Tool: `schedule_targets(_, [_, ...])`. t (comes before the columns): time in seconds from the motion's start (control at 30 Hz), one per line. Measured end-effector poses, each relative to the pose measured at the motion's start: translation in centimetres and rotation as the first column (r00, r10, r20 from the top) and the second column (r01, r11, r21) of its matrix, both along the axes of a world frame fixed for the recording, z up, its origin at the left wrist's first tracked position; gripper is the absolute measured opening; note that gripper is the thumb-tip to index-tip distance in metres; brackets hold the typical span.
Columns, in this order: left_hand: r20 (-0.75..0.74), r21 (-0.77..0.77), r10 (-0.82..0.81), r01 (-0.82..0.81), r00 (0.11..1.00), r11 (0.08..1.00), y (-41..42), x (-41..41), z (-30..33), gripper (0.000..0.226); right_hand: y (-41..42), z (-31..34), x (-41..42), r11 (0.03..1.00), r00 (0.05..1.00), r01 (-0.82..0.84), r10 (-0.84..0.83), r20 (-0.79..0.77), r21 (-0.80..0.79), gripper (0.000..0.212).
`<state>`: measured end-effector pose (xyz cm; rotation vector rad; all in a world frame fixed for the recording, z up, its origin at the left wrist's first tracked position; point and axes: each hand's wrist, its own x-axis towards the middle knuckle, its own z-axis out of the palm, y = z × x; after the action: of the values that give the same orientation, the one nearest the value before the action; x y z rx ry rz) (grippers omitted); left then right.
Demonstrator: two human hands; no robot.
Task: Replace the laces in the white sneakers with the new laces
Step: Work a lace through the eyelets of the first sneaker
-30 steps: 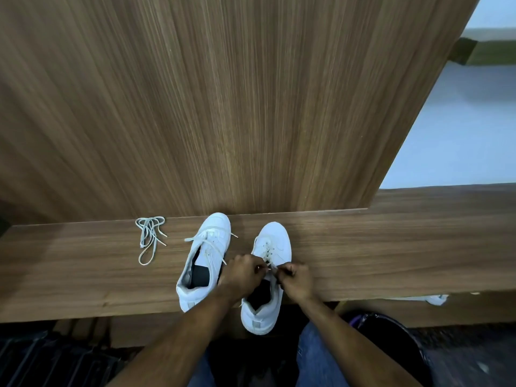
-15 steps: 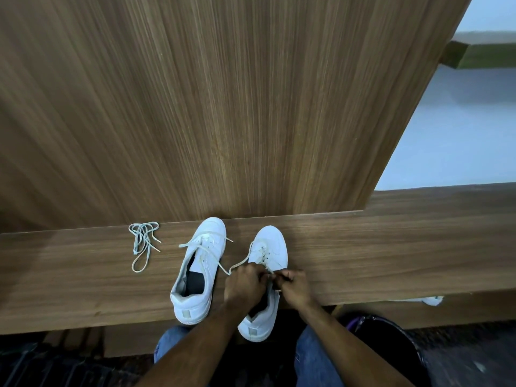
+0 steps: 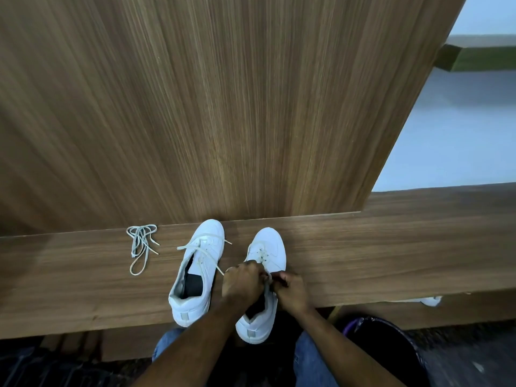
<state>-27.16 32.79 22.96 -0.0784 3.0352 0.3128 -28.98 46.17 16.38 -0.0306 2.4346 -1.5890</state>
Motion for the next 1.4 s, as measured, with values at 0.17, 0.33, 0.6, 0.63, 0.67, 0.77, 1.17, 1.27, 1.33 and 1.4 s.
schedule_targets(0.17, [0.016,0.111,0.045,-0.046,0.999,0.993,0.2,0.1,-0.3,0.025,-0.3,0.4,0.7,0.997,0.996,0.059,-0.055,-0.066,0.058,0.018])
schedule_targets(0.33, [0.031,0.206,-0.038,0.031,0.999,0.978,-0.6,0.6,-0.9,0.027,-0.5,0.6,0.6,0.995,0.996,0.082,-0.079,-0.043,0.063,0.016])
schedule_targets(0.6, [0.008,-0.016,-0.065,0.065,0.998,0.998,0.4,0.2,-0.1,0.03,-0.1,0.6,0.5,0.997,0.997,0.071,-0.071,-0.003,0.01,0.028])
schedule_targets(0.63, [0.008,-0.055,-0.075,0.075,0.997,0.996,0.5,0.2,0.0,0.031,0.0,0.5,0.4,0.998,0.998,0.057,-0.057,-0.002,0.015,0.025])
schedule_targets(0.67, [0.004,-0.081,-0.079,0.079,0.997,0.994,0.6,0.3,0.0,0.031,0.0,0.5,0.4,0.999,0.999,0.043,-0.043,0.002,0.012,0.021])
schedule_targets(0.77, [-0.007,-0.063,-0.045,0.045,0.999,0.997,0.7,0.3,-0.5,0.03,0.1,0.3,0.4,1.0,1.0,0.021,-0.021,0.013,0.004,0.017])
schedule_targets(1.17, [-0.053,-0.002,0.002,-0.002,0.999,1.0,0.3,0.6,-0.4,0.028,0.0,1.1,-1.7,0.986,0.998,-0.06,0.062,-0.014,0.154,0.027])
schedule_targets(1.27, [-0.168,0.104,0.069,-0.052,0.983,0.993,-0.6,1.7,-2.0,0.023,0.6,1.9,-2.0,0.979,0.998,-0.045,0.053,-0.037,0.198,0.028])
schedule_targets(1.33, [-0.219,0.167,0.178,-0.143,0.959,0.976,-1.1,2.3,-2.6,0.029,1.8,3.8,-2.7,0.977,0.996,0.045,-0.027,-0.087,0.207,0.03])
schedule_targets(1.4, [-0.205,0.229,0.288,-0.24,0.935,0.943,-1.4,2.4,-2.6,0.028,3.6,6.3,-4.4,0.973,0.966,0.231,-0.232,-0.114,-0.021,0.034])
